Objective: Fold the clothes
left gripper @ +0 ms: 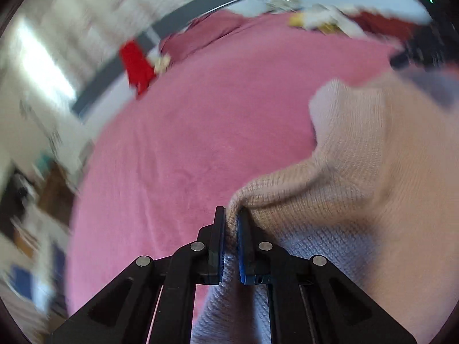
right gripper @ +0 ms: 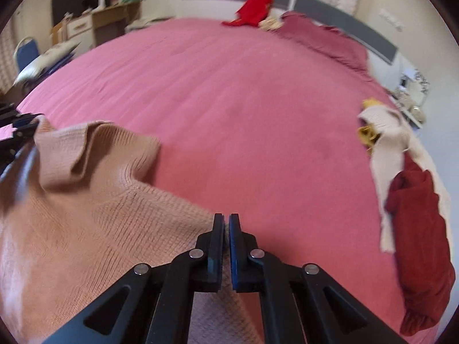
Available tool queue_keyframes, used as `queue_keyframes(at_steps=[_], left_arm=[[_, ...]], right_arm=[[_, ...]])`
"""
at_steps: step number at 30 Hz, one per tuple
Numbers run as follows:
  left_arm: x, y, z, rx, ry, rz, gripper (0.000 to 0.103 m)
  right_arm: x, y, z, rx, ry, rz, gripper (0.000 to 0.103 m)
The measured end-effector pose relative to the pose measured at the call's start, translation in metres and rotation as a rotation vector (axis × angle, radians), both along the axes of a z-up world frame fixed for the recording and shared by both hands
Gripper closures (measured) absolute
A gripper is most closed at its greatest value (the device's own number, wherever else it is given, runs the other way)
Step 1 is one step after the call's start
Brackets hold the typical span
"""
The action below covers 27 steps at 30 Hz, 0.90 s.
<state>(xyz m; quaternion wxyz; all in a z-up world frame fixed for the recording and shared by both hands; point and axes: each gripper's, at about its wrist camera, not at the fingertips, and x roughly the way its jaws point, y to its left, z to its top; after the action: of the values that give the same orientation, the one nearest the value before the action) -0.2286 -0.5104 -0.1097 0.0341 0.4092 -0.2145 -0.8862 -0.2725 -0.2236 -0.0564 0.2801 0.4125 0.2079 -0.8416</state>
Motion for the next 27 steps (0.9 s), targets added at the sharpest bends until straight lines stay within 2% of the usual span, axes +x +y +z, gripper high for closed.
queue_keyframes(at_steps=[3,5,6,7,9,10,12,14,17,18,19,20,22,23,24,25,27], left_arm=[[-0.019,-0.026,0.001,-0.055,-0.001,0.119,0.092],[-0.039,-0.05,-0.005,-0.015,-0.041,0.241,0.092],[-0.05,-0.06,-0.009,0.013,-0.071,0.3,0.092],[-0.054,-0.069,-0.013,0.041,-0.097,0.338,0.092],[-0.049,-0.078,-0.02,0.099,-0.138,0.354,0.091],[-0.043,-0.08,-0.022,0.117,-0.144,0.354,0.091],[-0.016,-0.068,-0.012,0.112,-0.089,0.317,0.092],[0.01,-0.052,-0.001,0.082,-0.041,0.279,0.086],[0.047,-0.018,0.004,0.039,0.023,0.178,0.072],[0.049,-0.009,-0.003,0.012,0.02,0.145,0.057],[0.051,0.001,-0.01,-0.015,0.016,0.113,0.051],[0.05,0.004,-0.019,-0.04,0.003,0.101,0.051],[0.041,-0.005,-0.042,-0.086,-0.05,0.13,0.05],[0.038,-0.012,-0.047,-0.084,-0.043,0.146,0.048],[0.037,-0.022,-0.044,-0.062,-0.005,0.175,0.038],[0.035,-0.032,-0.043,-0.057,0.012,0.215,0.02],[0.028,-0.053,-0.041,-0.002,0.015,0.278,0.007]], right_arm=[[-0.029,0.007,0.009,-0.035,0.02,-0.074,0.103],[-0.048,0.012,0.014,-0.058,0.033,-0.124,0.103],[-0.055,0.012,0.015,-0.087,0.013,-0.134,0.1],[-0.058,0.009,0.014,-0.141,-0.046,-0.123,0.098],[-0.052,0.018,0.012,-0.26,-0.148,-0.097,0.085],[-0.041,0.027,0.013,-0.294,-0.178,-0.08,0.083],[-0.014,0.044,0.013,-0.307,-0.2,-0.041,0.083],[0.02,0.057,0.01,-0.287,-0.206,0.011,0.082],[0.06,0.063,-0.001,-0.227,-0.203,0.102,0.082],[0.07,0.058,-0.008,-0.187,-0.197,0.134,0.082],[0.076,0.049,-0.018,-0.125,-0.178,0.159,0.082],[0.075,0.041,-0.029,-0.058,-0.146,0.174,0.082],[0.068,0.028,-0.045,0.047,-0.089,0.181,0.084],[0.058,0.028,-0.046,0.047,-0.072,0.146,0.084],[0.047,0.028,-0.046,0.047,-0.055,0.111,0.084],[0.035,0.029,-0.046,0.037,-0.055,0.07,0.085],[0.008,0.033,-0.045,-0.008,-0.104,-0.011,0.089]])
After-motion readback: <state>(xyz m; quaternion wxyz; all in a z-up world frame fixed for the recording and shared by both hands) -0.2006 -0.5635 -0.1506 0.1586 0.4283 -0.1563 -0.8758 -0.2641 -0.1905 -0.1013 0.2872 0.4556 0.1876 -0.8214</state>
